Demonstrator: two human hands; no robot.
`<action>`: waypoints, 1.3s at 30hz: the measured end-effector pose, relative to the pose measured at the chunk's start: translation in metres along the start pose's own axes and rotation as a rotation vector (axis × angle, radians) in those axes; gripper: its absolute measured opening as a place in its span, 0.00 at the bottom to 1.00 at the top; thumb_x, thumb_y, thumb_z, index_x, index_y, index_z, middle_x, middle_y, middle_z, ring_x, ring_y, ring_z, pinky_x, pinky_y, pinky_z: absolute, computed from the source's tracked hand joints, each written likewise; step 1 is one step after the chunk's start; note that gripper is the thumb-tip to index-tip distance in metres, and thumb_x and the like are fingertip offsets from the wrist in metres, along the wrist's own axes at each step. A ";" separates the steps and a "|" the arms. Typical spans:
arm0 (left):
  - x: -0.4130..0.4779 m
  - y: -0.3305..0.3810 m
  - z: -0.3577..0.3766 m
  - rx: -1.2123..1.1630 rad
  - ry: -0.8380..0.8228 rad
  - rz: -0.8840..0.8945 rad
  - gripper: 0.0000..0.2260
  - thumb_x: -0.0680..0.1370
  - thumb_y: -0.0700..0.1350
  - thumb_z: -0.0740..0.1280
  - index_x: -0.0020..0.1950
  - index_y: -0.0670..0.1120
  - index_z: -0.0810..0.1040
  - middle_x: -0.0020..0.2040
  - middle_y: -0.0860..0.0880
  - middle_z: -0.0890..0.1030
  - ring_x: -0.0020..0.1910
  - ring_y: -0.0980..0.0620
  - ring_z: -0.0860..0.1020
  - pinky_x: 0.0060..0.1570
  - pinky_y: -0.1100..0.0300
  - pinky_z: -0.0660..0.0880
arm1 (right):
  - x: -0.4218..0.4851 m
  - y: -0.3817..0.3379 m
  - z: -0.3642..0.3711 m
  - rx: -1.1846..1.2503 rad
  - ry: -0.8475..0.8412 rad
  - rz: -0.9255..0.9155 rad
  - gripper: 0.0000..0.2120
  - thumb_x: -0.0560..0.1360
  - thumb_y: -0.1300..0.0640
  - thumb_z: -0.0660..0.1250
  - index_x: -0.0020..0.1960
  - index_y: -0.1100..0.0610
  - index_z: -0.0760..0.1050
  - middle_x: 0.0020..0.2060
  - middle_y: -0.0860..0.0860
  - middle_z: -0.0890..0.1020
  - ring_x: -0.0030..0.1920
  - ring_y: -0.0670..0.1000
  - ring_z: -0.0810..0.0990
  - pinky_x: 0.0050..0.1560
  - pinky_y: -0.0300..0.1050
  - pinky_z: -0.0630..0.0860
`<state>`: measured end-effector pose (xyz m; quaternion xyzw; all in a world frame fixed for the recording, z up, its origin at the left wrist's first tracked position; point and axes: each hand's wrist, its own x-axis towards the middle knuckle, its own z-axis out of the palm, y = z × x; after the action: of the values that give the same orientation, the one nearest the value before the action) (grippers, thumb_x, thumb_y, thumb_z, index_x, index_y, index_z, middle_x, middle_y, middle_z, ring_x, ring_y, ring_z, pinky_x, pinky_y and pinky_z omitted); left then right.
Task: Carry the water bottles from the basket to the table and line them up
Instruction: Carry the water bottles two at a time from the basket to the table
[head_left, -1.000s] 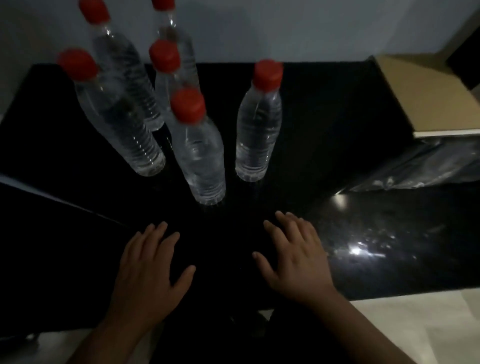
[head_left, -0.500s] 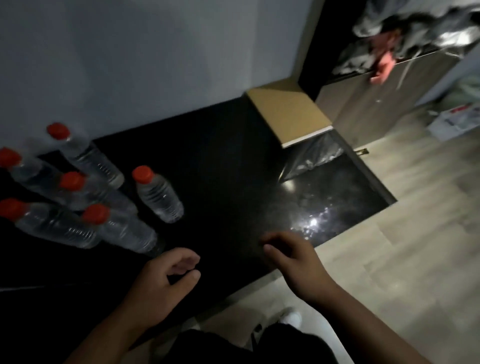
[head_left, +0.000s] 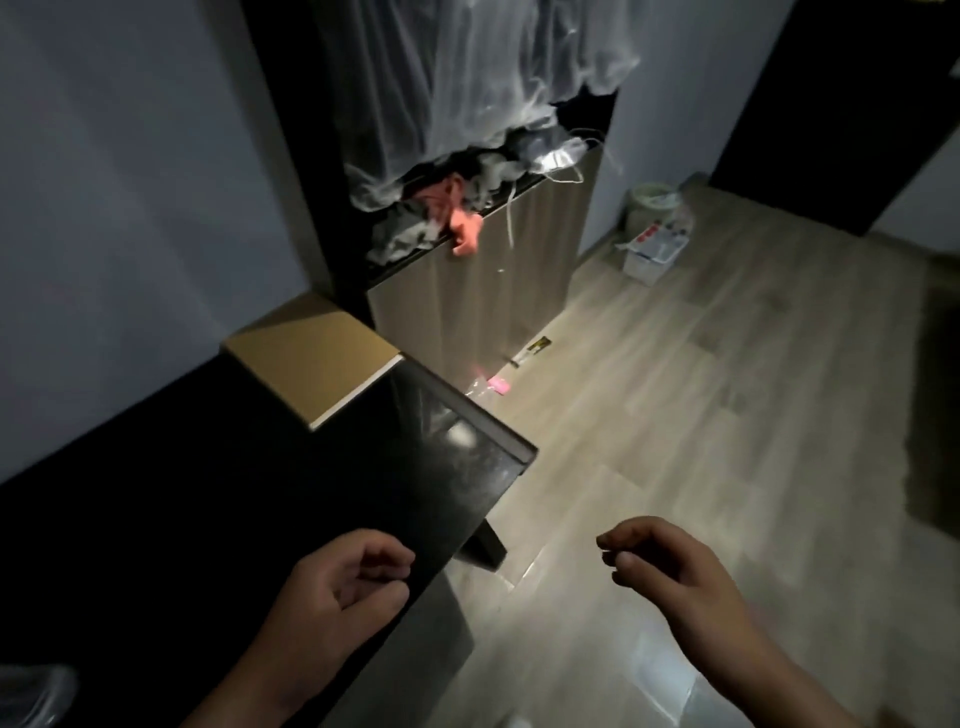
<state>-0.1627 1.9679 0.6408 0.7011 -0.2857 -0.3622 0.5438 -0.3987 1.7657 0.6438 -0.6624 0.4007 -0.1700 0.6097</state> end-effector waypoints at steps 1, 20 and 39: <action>0.009 0.004 0.009 -0.006 -0.013 0.006 0.15 0.59 0.52 0.72 0.44 0.51 0.85 0.47 0.44 0.85 0.48 0.49 0.83 0.43 0.65 0.79 | -0.001 0.002 -0.011 0.007 0.026 0.006 0.13 0.75 0.68 0.68 0.43 0.50 0.81 0.46 0.53 0.84 0.50 0.58 0.81 0.57 0.63 0.76; 0.177 0.030 0.045 -0.093 -0.131 0.031 0.14 0.64 0.43 0.73 0.50 0.49 0.84 0.47 0.42 0.85 0.48 0.47 0.84 0.48 0.60 0.80 | 0.128 -0.028 -0.033 0.085 0.072 0.042 0.07 0.68 0.56 0.68 0.45 0.49 0.80 0.47 0.49 0.84 0.50 0.51 0.82 0.51 0.45 0.78; 0.371 0.084 0.230 0.060 -0.513 0.055 0.13 0.62 0.53 0.72 0.44 0.52 0.84 0.48 0.44 0.85 0.47 0.49 0.83 0.47 0.62 0.79 | 0.196 0.009 -0.210 0.145 0.446 0.148 0.16 0.74 0.68 0.69 0.44 0.45 0.81 0.47 0.50 0.85 0.51 0.51 0.83 0.55 0.48 0.78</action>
<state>-0.1382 1.5248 0.6157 0.5941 -0.4436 -0.5048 0.4422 -0.4297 1.4811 0.6258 -0.5320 0.5596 -0.2953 0.5627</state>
